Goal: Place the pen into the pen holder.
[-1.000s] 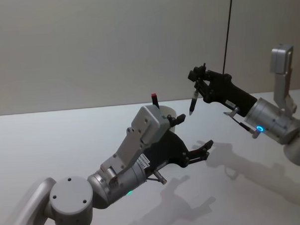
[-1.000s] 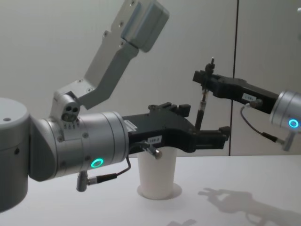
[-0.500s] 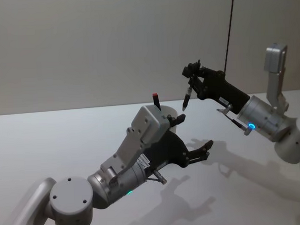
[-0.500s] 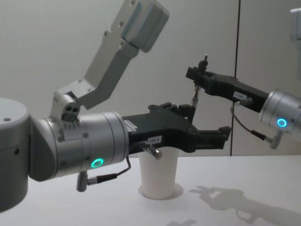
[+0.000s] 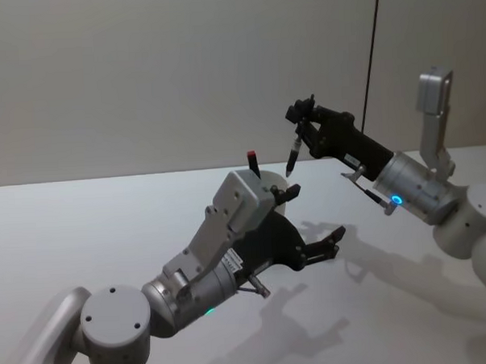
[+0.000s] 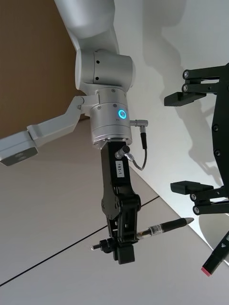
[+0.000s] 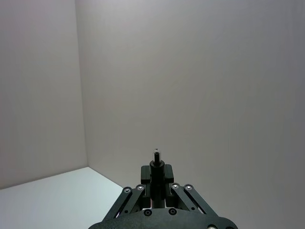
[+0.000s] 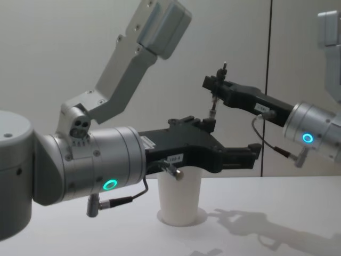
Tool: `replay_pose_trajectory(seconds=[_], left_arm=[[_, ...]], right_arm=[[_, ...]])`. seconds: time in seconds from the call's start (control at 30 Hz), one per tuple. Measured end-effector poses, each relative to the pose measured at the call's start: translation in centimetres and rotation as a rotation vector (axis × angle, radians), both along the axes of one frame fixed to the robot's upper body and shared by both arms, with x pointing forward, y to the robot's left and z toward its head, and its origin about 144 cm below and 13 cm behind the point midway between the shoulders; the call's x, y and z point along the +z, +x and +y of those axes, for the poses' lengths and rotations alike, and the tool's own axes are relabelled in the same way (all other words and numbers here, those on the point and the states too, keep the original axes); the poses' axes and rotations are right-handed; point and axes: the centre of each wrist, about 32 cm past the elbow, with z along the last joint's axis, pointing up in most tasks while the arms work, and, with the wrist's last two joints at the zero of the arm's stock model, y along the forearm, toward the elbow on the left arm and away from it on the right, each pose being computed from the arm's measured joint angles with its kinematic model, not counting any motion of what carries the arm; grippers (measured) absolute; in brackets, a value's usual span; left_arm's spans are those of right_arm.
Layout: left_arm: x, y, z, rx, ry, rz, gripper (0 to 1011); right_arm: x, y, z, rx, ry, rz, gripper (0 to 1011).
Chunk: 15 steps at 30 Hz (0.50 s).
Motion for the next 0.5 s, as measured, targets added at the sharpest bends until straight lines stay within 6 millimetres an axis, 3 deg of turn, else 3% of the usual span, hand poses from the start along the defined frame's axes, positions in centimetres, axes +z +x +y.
replay_pose_trajectory(seconds=[0.5], left_arm=[[0.0,0.0,0.0,0.0,0.0,0.0,1000]], right_arm=[[-0.1,0.46,0.75,0.049,0.043,0.041,147]])
